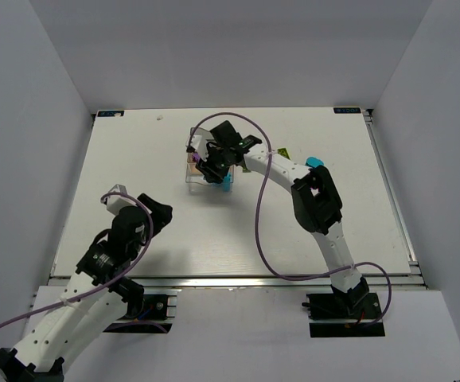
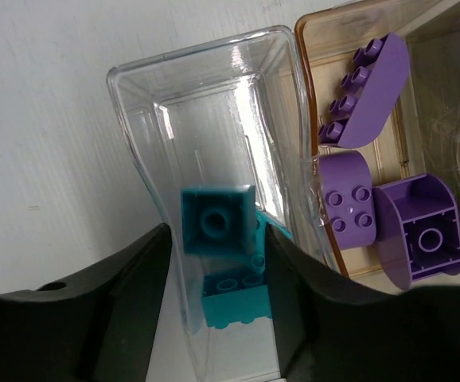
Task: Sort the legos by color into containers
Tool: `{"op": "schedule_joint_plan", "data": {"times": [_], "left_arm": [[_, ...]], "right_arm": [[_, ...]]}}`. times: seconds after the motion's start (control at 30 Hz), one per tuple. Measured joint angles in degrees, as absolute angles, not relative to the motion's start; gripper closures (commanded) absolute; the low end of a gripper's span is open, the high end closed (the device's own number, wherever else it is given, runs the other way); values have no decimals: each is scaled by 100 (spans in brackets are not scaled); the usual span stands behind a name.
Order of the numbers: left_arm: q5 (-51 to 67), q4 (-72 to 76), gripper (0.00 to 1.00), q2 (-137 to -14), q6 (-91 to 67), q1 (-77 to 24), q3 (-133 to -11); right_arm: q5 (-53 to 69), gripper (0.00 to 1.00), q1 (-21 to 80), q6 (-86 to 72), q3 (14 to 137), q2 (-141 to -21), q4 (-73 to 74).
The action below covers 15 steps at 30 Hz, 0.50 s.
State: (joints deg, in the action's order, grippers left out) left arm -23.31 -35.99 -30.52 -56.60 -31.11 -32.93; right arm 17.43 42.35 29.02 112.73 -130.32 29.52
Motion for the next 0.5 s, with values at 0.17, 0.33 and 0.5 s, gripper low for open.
{"op": "schedule_joint_plan", "data": {"times": [0.17,0.33,0.5], "left_arm": [[-2327,-3564,20,-3120,-5653,-3111,-3293],[-2309,-3489,20,-3236,-5623,-3111,-3293],[-2274,-3341,20,-3334,-5557,-3111,-3288]], "right_arm": [[1645,30,4235,3006,11273,-13091,2943],[1691,26,4235,3092,11275,-13087,2989],[1796,29,4167,3048,10912,-12628,2928]]}}
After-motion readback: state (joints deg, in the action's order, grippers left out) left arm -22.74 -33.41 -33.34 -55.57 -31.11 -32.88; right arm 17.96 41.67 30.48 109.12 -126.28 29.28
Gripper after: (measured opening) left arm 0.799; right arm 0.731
